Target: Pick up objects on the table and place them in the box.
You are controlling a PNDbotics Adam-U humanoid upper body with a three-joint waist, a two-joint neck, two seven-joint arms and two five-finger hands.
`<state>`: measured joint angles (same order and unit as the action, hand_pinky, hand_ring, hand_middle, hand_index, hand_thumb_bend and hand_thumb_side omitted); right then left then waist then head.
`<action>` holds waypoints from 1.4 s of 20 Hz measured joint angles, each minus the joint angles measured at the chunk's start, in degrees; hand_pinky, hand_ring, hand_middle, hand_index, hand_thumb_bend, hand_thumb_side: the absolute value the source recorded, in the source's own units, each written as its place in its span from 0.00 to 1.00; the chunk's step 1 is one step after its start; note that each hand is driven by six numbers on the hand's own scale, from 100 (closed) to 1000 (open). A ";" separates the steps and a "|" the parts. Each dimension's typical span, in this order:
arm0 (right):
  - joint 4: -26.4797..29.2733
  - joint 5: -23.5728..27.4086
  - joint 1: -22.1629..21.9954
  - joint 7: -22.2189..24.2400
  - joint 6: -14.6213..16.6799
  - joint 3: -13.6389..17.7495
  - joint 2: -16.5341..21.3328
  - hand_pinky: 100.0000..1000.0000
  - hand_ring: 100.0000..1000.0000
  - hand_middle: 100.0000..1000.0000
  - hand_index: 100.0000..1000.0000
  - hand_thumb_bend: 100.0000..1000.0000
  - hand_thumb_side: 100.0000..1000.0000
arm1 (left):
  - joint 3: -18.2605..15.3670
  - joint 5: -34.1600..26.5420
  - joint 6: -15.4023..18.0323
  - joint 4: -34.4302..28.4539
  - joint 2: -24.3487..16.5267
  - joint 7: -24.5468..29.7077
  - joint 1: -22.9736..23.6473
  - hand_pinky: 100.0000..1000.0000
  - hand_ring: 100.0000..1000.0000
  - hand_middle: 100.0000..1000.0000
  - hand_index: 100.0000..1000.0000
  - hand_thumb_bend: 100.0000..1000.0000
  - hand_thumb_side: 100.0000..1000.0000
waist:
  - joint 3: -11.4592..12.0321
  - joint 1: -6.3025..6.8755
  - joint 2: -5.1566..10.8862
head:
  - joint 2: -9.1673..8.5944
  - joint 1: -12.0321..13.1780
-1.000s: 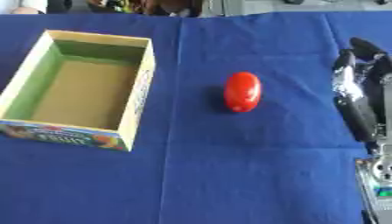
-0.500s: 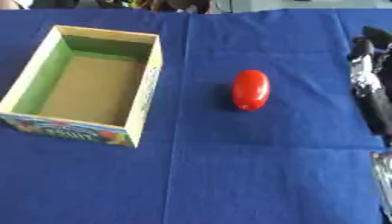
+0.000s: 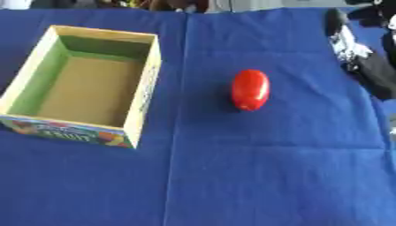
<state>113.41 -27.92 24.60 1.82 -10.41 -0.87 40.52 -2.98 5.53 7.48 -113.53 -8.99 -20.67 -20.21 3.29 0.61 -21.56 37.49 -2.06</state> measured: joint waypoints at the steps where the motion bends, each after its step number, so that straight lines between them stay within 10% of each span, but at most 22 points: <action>1: 0.00 -0.64 0.73 1.81 -0.39 -0.48 1.27 0.80 0.79 0.79 0.92 0.34 0.96 | 0.07 -0.02 -0.03 0.00 0.00 0.05 0.00 0.55 0.83 0.77 0.73 0.00 1.00 | 0.08 -0.01 0.00 | 0.02 -0.23; 15: -1.55 0.44 9.34 28.82 -8.62 -6.33 10.74 0.88 0.88 0.87 0.99 0.62 0.60 | 0.65 -0.52 -0.18 0.00 0.00 0.70 0.06 0.55 0.83 0.77 0.73 0.00 1.00 | 0.92 -0.54 0.01 | -0.02 -1.73; 28: -8.63 2.39 15.69 38.82 -9.97 -11.76 11.57 0.87 0.88 0.87 0.99 0.60 0.51 | 0.97 -0.96 -0.41 0.00 0.00 1.00 0.18 0.55 0.83 0.77 0.73 0.00 1.00 | 1.45 -1.00 0.01 | -0.27 -2.99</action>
<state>104.78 -25.53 40.30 40.64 -20.38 -12.63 52.09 -2.00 4.57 7.07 -113.53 -8.99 -19.67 -20.04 4.75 -0.39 -21.55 37.22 -5.05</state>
